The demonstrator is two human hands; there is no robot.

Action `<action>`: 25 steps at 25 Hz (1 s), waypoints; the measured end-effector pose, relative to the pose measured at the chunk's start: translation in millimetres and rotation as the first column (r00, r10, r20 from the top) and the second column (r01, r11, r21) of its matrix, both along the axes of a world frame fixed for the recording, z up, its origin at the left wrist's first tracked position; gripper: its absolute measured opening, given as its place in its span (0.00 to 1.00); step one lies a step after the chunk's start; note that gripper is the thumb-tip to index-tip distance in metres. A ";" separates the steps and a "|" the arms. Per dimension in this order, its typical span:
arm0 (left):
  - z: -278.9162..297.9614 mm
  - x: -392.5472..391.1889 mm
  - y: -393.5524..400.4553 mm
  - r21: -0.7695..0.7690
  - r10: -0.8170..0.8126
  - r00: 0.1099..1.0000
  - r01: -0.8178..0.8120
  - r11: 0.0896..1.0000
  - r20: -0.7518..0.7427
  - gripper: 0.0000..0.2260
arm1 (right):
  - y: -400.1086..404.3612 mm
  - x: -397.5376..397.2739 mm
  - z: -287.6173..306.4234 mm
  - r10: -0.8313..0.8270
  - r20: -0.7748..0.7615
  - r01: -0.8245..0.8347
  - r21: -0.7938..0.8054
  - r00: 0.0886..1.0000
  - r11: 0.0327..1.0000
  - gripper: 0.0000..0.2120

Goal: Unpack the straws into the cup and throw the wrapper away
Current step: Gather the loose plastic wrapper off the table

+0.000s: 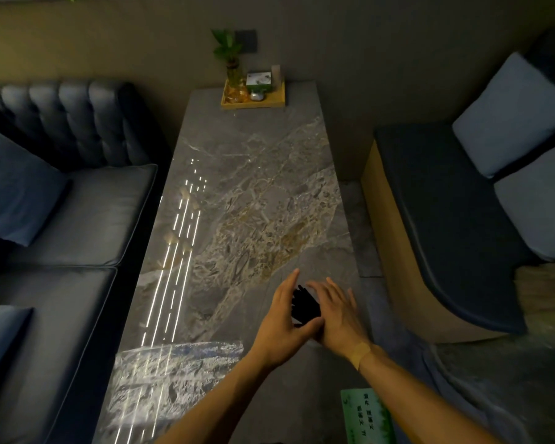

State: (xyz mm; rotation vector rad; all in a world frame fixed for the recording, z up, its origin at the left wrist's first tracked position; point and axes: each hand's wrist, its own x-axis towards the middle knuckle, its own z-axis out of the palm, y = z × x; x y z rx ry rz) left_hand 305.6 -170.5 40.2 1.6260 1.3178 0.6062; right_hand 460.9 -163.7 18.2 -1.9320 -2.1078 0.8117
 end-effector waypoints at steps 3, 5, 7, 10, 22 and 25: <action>-7.9 -5.2 -1.8 -0.114 0.075 0.994 -0.066 0.991 0.084 0.46 | -7.4 6.7 2.9 -0.014 -0.022 0.014 -0.011 1.000 1.000 0.46; -13.3 -9.3 -5.1 -0.158 0.102 0.991 -0.088 0.983 0.086 0.47 | -10.9 12.1 5.5 -0.019 -0.017 0.019 -0.023 1.000 1.000 0.49; -18.4 -13.7 -11.0 -0.172 0.106 0.992 -0.094 0.981 0.063 0.48 | -15.8 16.8 8.6 -0.015 -0.004 0.015 -0.029 1.000 0.999 0.50; -26.5 -19.9 -22.3 -0.183 0.102 0.995 -0.096 0.978 0.020 0.50 | -25.4 22.1 12.2 -0.033 -0.015 0.032 -0.029 0.999 0.999 0.52; -38.3 -75.6 -102.2 -0.127 0.033 0.904 -0.096 0.987 -0.426 0.31 | -93.4 70.6 -9.2 -0.029 0.219 0.024 0.026 0.975 0.999 0.29; -35.4 -100.6 -119.7 -0.109 -0.009 0.829 -0.063 0.992 -0.560 0.29 | -101.9 67.2 -14.0 0.178 0.310 -0.108 -0.229 0.934 0.967 0.25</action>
